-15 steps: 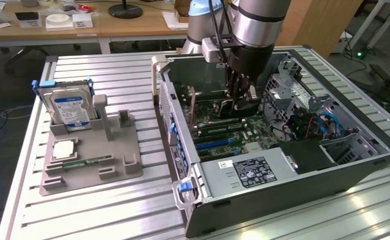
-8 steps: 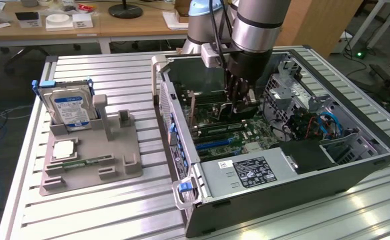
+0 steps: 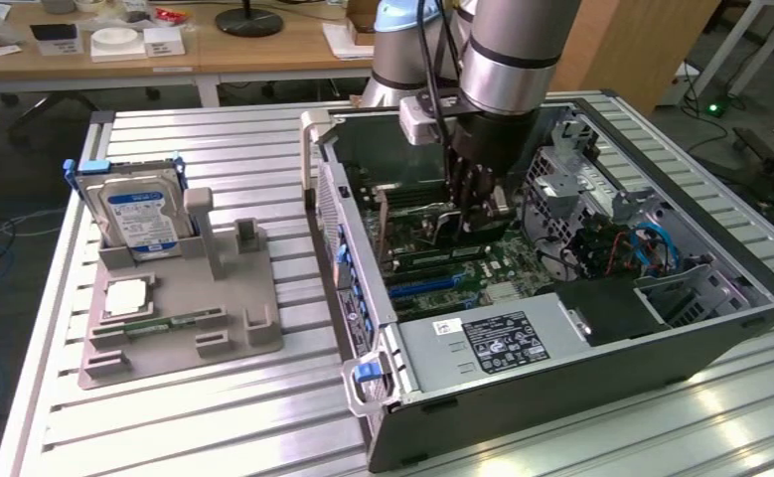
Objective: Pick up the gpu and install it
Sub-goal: 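Insert the gpu into the slot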
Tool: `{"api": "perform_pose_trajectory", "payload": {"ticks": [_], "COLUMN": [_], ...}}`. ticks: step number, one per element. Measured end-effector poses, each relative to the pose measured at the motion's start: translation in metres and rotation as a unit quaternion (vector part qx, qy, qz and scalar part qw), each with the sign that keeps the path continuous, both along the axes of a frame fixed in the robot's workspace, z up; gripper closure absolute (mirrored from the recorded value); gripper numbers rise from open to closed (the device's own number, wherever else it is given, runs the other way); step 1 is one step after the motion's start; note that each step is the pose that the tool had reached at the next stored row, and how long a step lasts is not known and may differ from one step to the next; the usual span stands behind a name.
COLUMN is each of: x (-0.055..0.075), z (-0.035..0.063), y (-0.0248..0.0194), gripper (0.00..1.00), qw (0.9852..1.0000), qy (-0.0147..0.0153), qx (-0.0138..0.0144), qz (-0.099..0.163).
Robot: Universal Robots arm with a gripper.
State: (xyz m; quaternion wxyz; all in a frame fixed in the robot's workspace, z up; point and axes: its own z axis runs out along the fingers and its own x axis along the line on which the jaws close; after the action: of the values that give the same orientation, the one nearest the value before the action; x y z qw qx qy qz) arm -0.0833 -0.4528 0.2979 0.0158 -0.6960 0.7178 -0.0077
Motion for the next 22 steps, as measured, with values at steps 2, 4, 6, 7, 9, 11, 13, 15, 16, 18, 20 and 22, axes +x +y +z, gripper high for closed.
{"api": "perform_pose_trajectory", "payload": {"ticks": [2,4,6,7,9,11,13,15,16,18,20,22], "x": [-0.001,-0.002,-0.002,-0.002,-0.002,-0.002,-0.003,-0.003,-0.003,-0.004,-0.005,-0.005], "z": [-0.0019,-0.0029,-0.0038,-0.0044,-0.006,-0.0081,-0.0104,-0.0122,-0.0129,-0.0143,-0.0155,-0.0171], "y": [-0.0001,-0.0001,-0.0001,-0.0001,-0.0008,-0.0022,-0.0031,-0.0032,-0.0032,-0.0032,-0.0033,-0.0044], "gripper": [0.73,0.73,0.73,0.73,0.73,0.73,0.73,0.73,0.73,0.73,0.73,0.73], "qw": [1.0,1.0,1.0,1.0,1.0,1.0,1.0,1.0,1.0,1.0,1.0,1.0], "qy": [0.0,0.0001,0.0001,0.0001,0.0001,0.0001,0.0,0.0,0.0001,0.0,0.0001,0.0001], "qx": [0.0,-0.0001,-0.0001,0.0,-0.0001,0.0,0.0,0.0,0.0,0.0,0.0,0.0], "qz": [0.0,0.0,0.0,0.0,0.0,0.0,0.0,0.0,0.0,0.0,0.0,0.0]}}
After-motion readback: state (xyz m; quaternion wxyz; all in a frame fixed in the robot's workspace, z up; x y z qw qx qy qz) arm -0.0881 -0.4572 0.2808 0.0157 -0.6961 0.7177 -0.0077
